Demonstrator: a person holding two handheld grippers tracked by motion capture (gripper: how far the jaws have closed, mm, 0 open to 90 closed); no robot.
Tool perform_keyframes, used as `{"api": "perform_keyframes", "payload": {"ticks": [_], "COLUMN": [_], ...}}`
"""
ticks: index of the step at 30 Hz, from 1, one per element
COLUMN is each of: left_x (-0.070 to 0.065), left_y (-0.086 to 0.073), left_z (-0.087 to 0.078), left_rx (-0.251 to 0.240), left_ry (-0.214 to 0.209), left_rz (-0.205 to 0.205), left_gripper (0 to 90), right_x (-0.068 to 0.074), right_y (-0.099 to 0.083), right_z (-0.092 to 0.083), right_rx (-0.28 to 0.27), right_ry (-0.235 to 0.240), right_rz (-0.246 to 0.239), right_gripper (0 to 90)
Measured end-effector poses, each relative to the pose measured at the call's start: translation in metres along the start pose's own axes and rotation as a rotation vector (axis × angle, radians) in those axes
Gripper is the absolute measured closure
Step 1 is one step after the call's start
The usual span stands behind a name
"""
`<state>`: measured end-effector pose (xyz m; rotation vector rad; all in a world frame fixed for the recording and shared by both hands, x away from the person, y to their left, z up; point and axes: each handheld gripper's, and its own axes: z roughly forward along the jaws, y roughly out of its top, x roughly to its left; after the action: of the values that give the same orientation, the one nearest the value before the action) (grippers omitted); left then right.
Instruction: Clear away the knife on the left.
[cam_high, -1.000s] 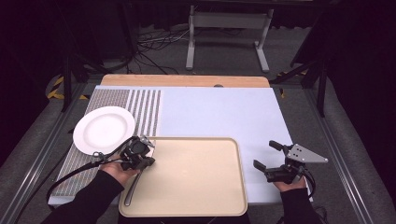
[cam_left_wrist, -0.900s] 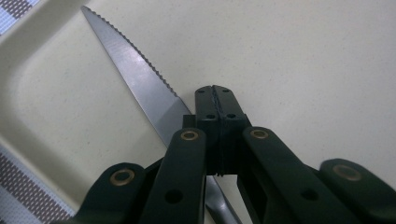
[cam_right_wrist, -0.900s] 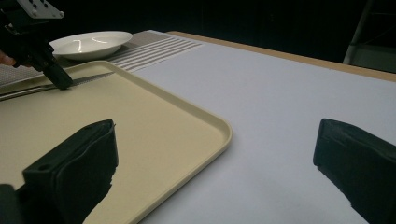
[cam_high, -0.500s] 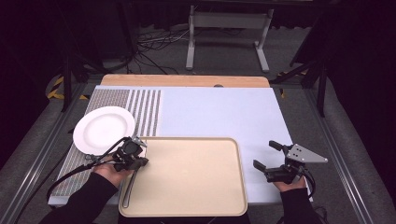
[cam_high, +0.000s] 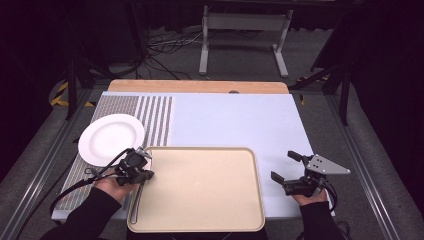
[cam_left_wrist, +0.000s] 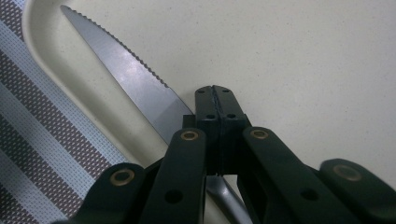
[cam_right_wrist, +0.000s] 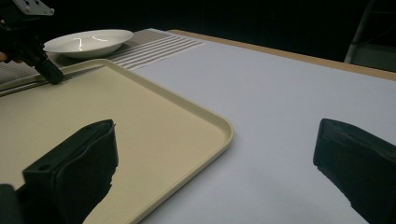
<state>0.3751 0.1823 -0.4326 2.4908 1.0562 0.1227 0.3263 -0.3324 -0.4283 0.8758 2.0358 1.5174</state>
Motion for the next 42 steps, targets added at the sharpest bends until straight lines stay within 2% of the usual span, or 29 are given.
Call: {"api": "perform_keyframes", "payload": {"ticks": [4,6,8,10,11,13,17,22,25,32,33,34,37,39,40,42], "left_x": [-0.001,-0.001,0.001,0.001,0.001,0.003,0.004,0.009,0.011,0.019,0.019,0.02,0.023,0.026,0.026,0.03], "left_y": [0.0,0.0,0.001,0.001,0.001,0.001,0.0,-0.004,-0.008,-0.023,-0.023,-0.027,-0.036,-0.042,-0.042,-0.05], "left_z": [-0.001,-0.004,-0.007,-0.011,-0.013,-0.018,-0.027,-0.041,-0.048,-0.061,-0.061,-0.062,-0.064,-0.065,-0.065,-0.066], "left_rx": [-0.016,-0.034,-0.065,-0.098,-0.114,-0.151,-0.218,-0.282,-0.319,-0.429,-0.429,-0.457,-0.501,-0.537,-0.537,-0.578], "left_ry": [0.008,0.003,-0.021,-0.045,-0.058,-0.081,-0.074,-0.107,-0.128,-0.101,-0.101,-0.105,-0.083,-0.092,-0.092,-0.085], "left_rz": [0.015,0.009,0.021,0.037,0.029,0.037,0.08,0.075,0.087,0.09,0.09,0.08,0.095,0.09,0.09,0.088], "left_gripper": [90.0,89.7,75.9,69.1,64.7,56.8,40.6,26.5,18.5,7.2,6.8,6.8,4.8,4.1,3.8,3.8], "right_x": [0.0,0.0,-0.001,-0.001,-0.001,0.0,0.0,-0.001,-0.001,-0.001,-0.001,-0.001,-0.001,0.0,0.0,0.0], "right_y": [0.0,0.0,0.0,0.0,0.0,0.0,0.0,0.0,0.0,0.001,0.001,0.001,0.001,0.001,0.001,0.001], "right_z": [0.0,0.0,0.0,0.0,0.0,0.0,0.0,-0.001,-0.001,-0.002,-0.002,-0.002,-0.002,-0.002,-0.002,-0.003], "right_rx": [-0.001,0.0,-0.002,-0.003,-0.002,-0.005,-0.004,-0.003,-0.009,-0.017,-0.017,-0.018,-0.019,-0.025,-0.028,-0.03], "right_ry": [0.0,0.001,0.002,0.003,0.002,0.001,0.001,0.0,0.0,0.0,0.0,-0.003,-0.005,-0.005,-0.005,-0.009], "right_rz": [0.0,0.0,0.001,-0.001,-0.002,-0.002,-0.002,-0.001,0.002,0.0,0.0,-0.002,-0.003,-0.003,-0.005,-0.005], "right_gripper": [0.7,0.6,0.7,0.7,0.7,0.7,0.7,0.7,0.7,0.7,0.7,0.6,0.7,0.6,0.6,0.7]}}
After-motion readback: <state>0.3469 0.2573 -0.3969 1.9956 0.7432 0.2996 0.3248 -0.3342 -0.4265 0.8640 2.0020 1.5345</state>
